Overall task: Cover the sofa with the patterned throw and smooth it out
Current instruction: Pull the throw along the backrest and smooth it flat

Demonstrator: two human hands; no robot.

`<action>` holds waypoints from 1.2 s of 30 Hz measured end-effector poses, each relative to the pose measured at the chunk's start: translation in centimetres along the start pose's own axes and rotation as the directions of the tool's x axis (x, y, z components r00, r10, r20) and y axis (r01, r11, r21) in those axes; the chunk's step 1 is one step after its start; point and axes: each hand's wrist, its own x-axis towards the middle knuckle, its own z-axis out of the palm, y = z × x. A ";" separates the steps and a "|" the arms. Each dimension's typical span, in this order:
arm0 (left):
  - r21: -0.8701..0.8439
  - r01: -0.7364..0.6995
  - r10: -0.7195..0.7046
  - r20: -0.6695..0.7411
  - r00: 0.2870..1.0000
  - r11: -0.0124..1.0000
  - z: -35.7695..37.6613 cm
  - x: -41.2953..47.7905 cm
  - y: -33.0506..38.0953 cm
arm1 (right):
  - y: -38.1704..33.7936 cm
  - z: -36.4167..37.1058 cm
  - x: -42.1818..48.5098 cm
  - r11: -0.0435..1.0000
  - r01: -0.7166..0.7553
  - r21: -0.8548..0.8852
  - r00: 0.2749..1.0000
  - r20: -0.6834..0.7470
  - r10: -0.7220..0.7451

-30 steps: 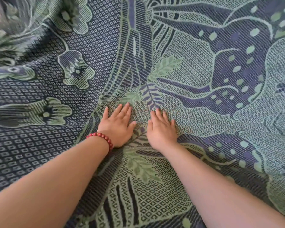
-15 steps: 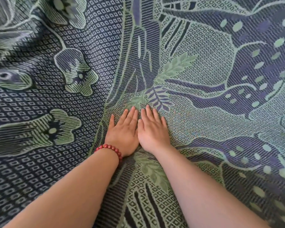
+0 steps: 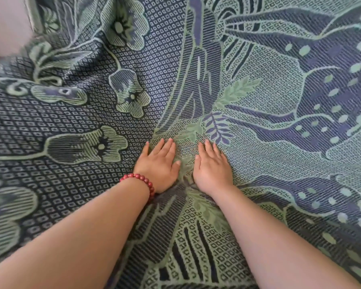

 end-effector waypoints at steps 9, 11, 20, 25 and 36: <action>0.099 0.064 -0.055 -0.091 0.994 0.993 -1.3 -0.2 -3.6 | -2.5 -0.4 -0.5 0.997 -0.074 -0.003 0.996 0.039 0.074; 0.086 0.053 -0.046 -0.087 0.995 0.995 -0.9 0.5 -4.3 | -2.9 -0.1 0.2 0.997 -0.079 0.007 0.997 0.028 0.078; 0.011 0.003 -0.002 -0.133 0.991 1.000 1.7 1.9 -5.8 | -3.4 1.8 3.6 0.994 -0.111 -0.002 0.994 0.016 0.111; 0.021 0.018 -0.015 -0.115 0.993 1.000 1.3 1.6 -5.1 | -3.4 1.4 2.9 0.994 -0.106 -0.031 0.994 0.034 0.107; 0.040 0.082 -0.074 -0.158 0.985 0.996 0.8 3.5 -5.0 | -2.8 1.7 3.2 0.996 -0.088 0.012 0.994 -0.062 0.089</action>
